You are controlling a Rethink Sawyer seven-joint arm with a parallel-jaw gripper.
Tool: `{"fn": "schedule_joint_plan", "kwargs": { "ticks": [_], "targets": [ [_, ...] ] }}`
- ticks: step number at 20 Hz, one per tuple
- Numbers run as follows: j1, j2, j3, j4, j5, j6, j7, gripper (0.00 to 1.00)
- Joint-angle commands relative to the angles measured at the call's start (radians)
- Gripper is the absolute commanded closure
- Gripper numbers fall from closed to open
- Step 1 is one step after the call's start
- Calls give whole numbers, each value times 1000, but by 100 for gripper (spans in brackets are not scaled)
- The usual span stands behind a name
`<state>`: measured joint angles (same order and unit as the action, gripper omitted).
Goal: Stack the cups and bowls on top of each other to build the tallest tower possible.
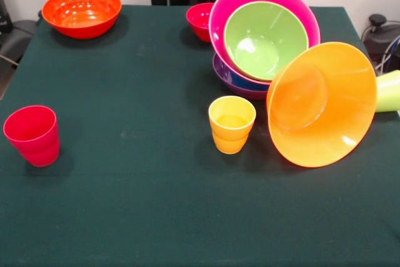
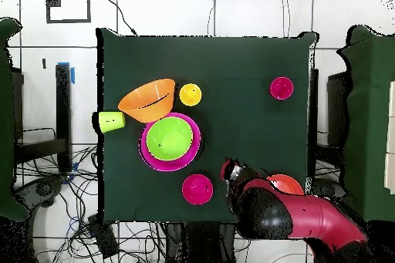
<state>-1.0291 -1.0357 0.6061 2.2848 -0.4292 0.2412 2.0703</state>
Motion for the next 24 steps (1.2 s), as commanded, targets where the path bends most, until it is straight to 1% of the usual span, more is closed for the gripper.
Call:
{"fn": "schedule_joint_plan", "kwargs": {
  "ticks": [1, 6, 10, 11, 14, 18, 19, 24],
  "targets": [
    [-31, 27, -26, 80, -79, -76, 30, 0],
    [-39, 22, -48, 109, -94, -112, 48, 0],
    [-48, 12, -43, 118, -84, -106, 42, 0],
    [-41, 21, -56, 113, -87, -105, 45, 0],
    [-7, 102, -119, 65, -126, -140, 55, 0],
    [-9, 143, -125, 46, -146, -170, 47, 0],
    [2, 180, -146, 18, -163, -185, 46, 0],
    [-1, 201, -143, 6, -169, -194, 40, 0]
  ]
}}
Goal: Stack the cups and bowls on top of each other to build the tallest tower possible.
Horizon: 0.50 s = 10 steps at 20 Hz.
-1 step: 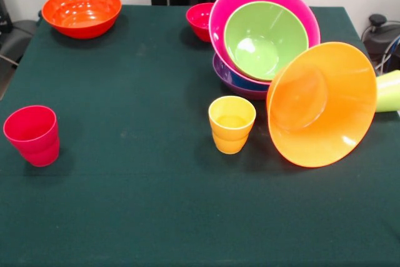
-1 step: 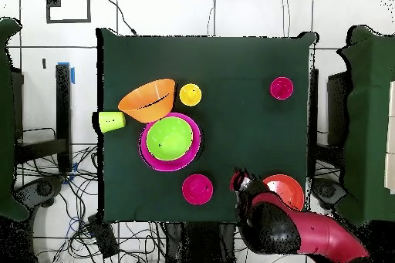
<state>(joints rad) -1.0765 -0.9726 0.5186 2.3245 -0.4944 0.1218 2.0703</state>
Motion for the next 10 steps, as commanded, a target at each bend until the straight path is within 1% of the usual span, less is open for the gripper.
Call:
{"fn": "schedule_joint_plan", "kwargs": {
  "ticks": [1, 4, 8, 10],
  "targets": [
    [47, 140, -56, -35, -103, -73, 40, 0],
    [47, 138, -58, -29, -105, -76, 42, 0],
    [44, 167, -61, -47, -119, -80, 36, 0],
    [39, 165, -53, -50, -118, -73, 34, 0]
  ]
}}
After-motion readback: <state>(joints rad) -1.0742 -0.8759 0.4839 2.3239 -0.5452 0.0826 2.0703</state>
